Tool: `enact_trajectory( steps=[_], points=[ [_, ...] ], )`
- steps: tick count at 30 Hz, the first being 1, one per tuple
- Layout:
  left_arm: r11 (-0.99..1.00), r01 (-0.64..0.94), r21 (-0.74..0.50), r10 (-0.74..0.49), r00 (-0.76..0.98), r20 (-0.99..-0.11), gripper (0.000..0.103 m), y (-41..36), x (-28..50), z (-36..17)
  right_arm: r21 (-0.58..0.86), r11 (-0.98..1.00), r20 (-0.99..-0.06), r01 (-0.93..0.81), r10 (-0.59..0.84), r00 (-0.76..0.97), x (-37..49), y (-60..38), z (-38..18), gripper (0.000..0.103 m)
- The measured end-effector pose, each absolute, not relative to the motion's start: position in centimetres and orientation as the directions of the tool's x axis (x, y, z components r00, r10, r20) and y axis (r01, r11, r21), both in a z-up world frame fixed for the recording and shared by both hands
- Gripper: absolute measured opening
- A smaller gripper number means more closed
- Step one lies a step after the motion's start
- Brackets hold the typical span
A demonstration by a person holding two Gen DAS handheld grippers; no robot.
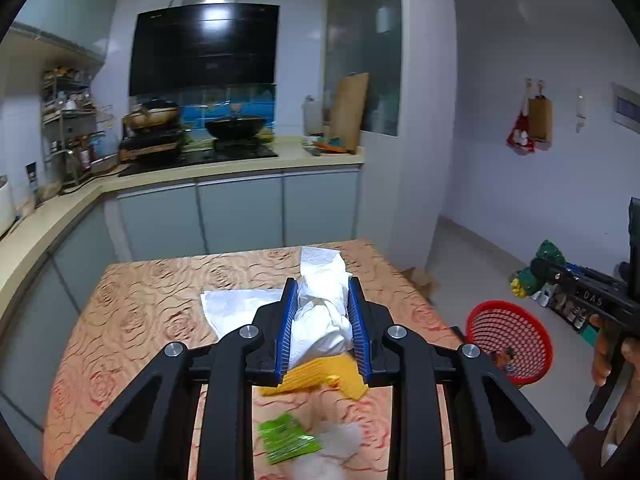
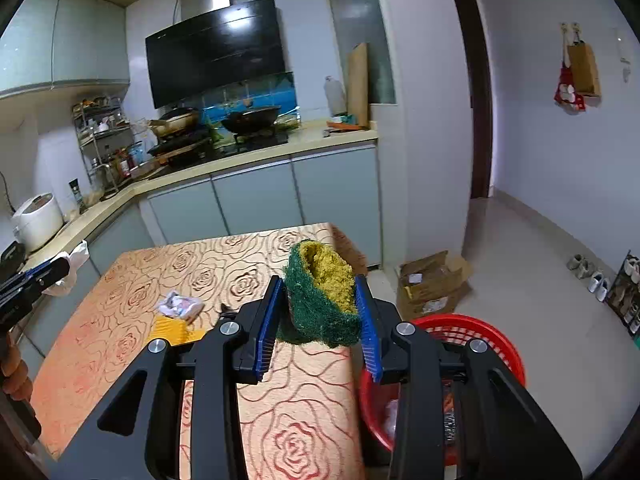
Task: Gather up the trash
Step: 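Carry the white tissue and green mesh over the red wastebasket with both tools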
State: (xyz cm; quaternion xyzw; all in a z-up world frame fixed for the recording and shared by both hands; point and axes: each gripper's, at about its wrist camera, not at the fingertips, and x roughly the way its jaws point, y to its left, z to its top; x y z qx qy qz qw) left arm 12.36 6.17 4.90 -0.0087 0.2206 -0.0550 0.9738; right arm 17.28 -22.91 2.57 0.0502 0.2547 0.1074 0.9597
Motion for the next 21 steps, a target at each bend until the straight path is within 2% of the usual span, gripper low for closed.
enact_trajectory(
  steps=[10, 21],
  points=[
    [0.969, 0.242, -0.045, -0.238, 0.877, -0.417, 0.024, -0.1, 14.3, 5.7, 0.146, 0.985, -0.481, -0.091, 0.151, 0.864, 16.3, -26.9, 2.4, 0.036],
    [0.911, 0.407, -0.063, -0.387, 0.794, -0.470, 0.024, -8.4, 16.5, 3.7, 0.139, 0.990, -0.510, 0.012, 0.061, 0.858, 15.7, -31.3, 1.2, 0.036]
  ],
)
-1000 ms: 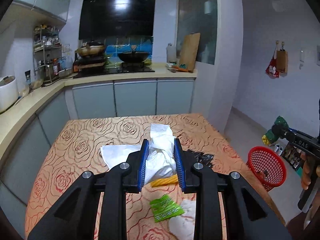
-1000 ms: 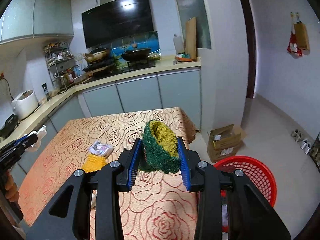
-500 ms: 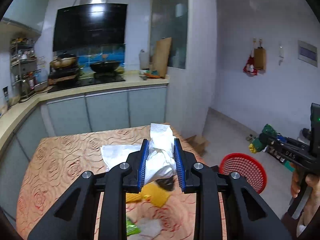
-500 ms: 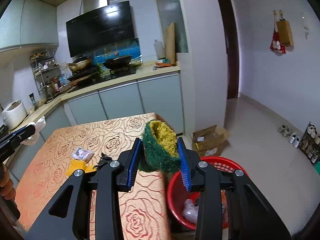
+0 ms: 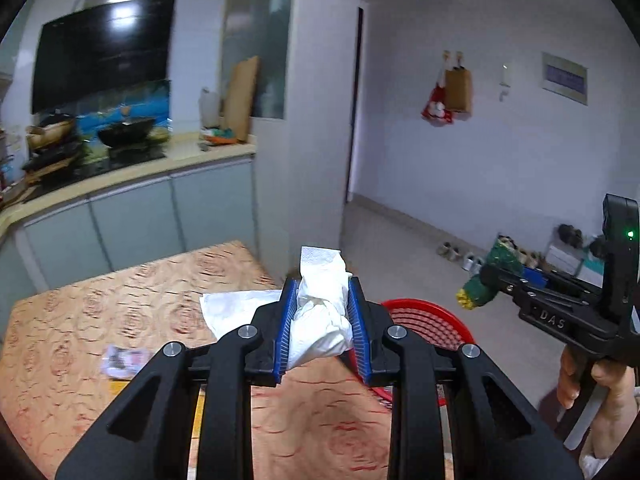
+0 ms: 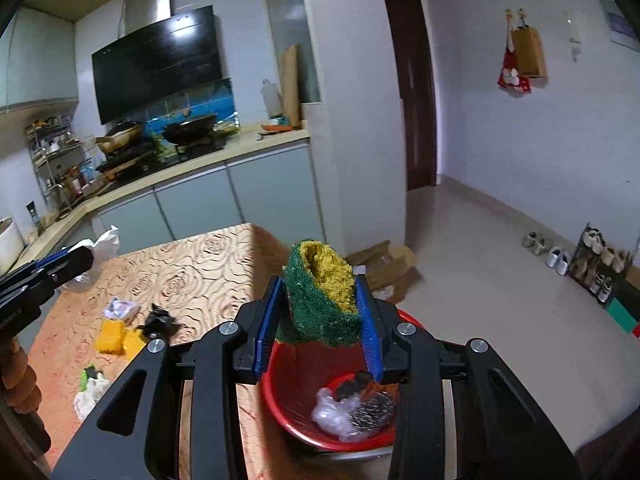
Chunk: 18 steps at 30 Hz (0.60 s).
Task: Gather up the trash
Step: 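Carry the white tissue and green mesh over the red wastebasket with both tools, then open both tools to drop the tissue and green mesh into the wastebasket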
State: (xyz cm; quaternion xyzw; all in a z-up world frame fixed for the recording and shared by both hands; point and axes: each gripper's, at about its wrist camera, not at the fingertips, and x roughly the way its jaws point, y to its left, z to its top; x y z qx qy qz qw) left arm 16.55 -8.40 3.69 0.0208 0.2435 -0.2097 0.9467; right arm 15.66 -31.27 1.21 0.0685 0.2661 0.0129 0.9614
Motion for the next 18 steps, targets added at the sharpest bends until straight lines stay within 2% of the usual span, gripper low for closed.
enact_trajectory(
  steps=[18],
  points=[
    [0.826, 0.549, -0.126, -0.494, 0.599, -0.630, 0.024, -17.6, 21.0, -3.0, 0.132, 0.987, -0.594, 0.096, 0.001, 0.805, 16.9, -34.8, -2.5, 0.036]
  ],
)
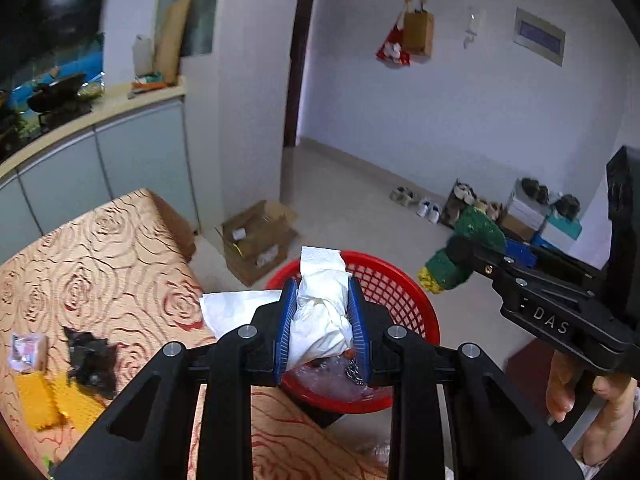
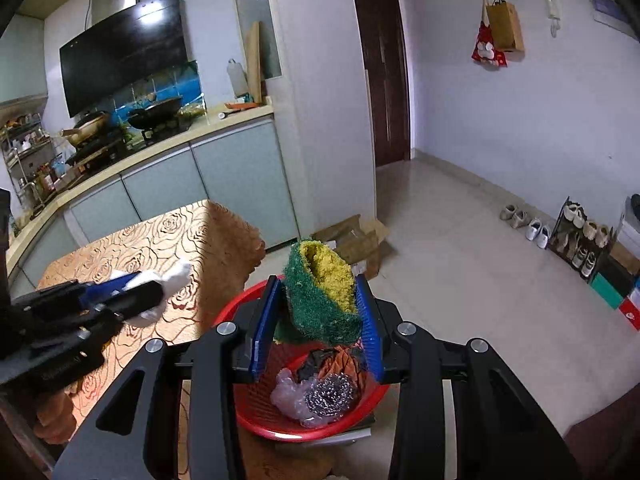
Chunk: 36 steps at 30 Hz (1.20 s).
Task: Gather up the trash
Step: 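Open both tools to drop the tissue and green mesh into the wastebasket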
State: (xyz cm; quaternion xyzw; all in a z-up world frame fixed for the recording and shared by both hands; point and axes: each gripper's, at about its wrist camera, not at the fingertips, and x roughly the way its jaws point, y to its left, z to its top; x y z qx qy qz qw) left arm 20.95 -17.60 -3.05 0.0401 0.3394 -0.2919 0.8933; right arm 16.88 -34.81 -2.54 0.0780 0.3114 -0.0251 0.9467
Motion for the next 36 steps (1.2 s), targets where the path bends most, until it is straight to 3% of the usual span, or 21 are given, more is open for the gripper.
enact_trajectory(
  steps=[14, 19, 22, 24, 36],
  points=[
    [0.821, 0.556, -0.131, -0.481, 0.551, -0.682, 0.029, -19.0, 22.1, -5.4, 0.122, 0.988, -0.660, 0.091, 0.012, 0.751, 18.6, -34.8, -5.5, 0.037],
    [0.818, 0.558, -0.140, -0.488, 0.545, -0.682, 0.041, -19.2, 22.4, -5.4, 0.127, 0.989, -0.672, 0.082, 0.025, 0.741, 18.9, -34.7, -6.0, 0.044],
    [0.812, 0.562, -0.158, -0.502, 0.535, -0.679, 0.051, -19.3, 22.4, -5.3, 0.140, 0.987, -0.669, 0.084, 0.032, 0.742, 18.8, -34.7, -6.1, 0.055],
    [0.811, 0.560, -0.168, -0.510, 0.537, -0.672, 0.055, -19.1, 22.4, -5.0, 0.147, 0.986, -0.669, 0.082, 0.038, 0.742, 18.7, -34.7, -6.1, 0.055],
    [0.840, 0.524, -0.138, -0.483, 0.610, -0.628, 0.059, -16.2, 21.1, -3.0, 0.146, 0.986, -0.647, 0.083, 0.032, 0.762, 17.7, -34.0, -4.9, 0.055]
  ],
)
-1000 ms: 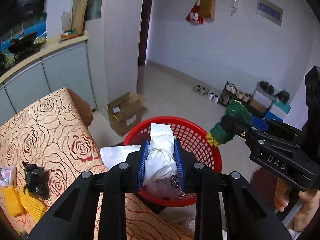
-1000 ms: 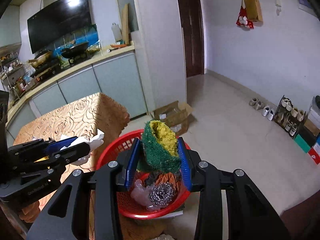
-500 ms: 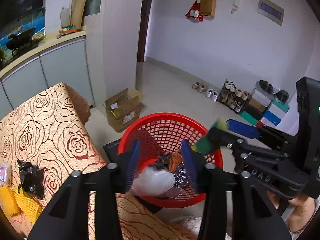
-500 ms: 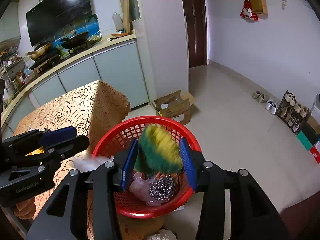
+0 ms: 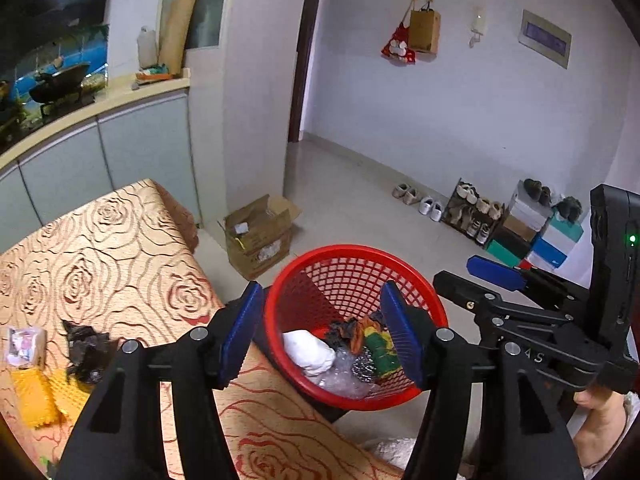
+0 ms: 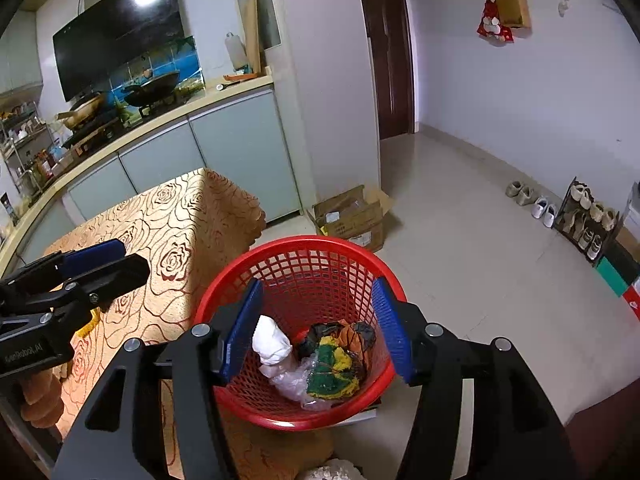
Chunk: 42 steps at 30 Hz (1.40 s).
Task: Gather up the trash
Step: 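Open both tools to drop the tissue and green mesh into the wastebasket, then move both tools back over the table toward the yellow foam net and black bag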
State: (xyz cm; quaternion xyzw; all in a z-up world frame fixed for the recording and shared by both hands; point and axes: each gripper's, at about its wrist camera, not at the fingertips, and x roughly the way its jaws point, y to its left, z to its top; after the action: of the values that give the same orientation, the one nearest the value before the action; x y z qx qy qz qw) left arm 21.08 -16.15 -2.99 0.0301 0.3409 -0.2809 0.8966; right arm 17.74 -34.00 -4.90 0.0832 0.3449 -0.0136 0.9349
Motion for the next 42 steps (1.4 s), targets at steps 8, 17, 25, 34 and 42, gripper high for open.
enact_trajectory(
  steps=[8, 17, 25, 34, 42],
  points=[
    [0.872, 0.476, -0.119, -0.446, 0.666, -0.598, 0.061, -13.6, 20.1, -1.7, 0.132, 0.989, -0.622, 0.062, 0.034, 0.782, 17.3, -32.6, -3.8, 0.055],
    [0.916, 0.387, -0.105, -0.374, 0.731, -0.571, 0.066, -9.4, 18.4, -0.9, 0.117, 0.993, -0.604, 0.024, 0.051, 0.795, 16.8, -29.6, -3.5, 0.061],
    [0.949, 0.295, -0.112, -0.306, 0.773, -0.556, 0.067, -4.4, 17.6, -0.1, 0.123, 0.992, -0.596, -0.025, 0.094, 0.797, 16.8, -26.7, -3.3, 0.066],
    [0.984, 0.132, -0.117, -0.175, 0.823, -0.541, 0.067, 4.0, 17.0, 0.9, 0.126, 0.988, -0.600, -0.084, 0.143, 0.787, 17.3, -23.5, -3.2, 0.066],
    [0.993, -0.024, -0.114, -0.043, 0.830, -0.556, 0.068, 11.6, 15.9, 0.3, 0.121, 0.984, -0.598, -0.129, 0.177, 0.782, 17.9, -20.9, -2.9, 0.067]
  ],
)
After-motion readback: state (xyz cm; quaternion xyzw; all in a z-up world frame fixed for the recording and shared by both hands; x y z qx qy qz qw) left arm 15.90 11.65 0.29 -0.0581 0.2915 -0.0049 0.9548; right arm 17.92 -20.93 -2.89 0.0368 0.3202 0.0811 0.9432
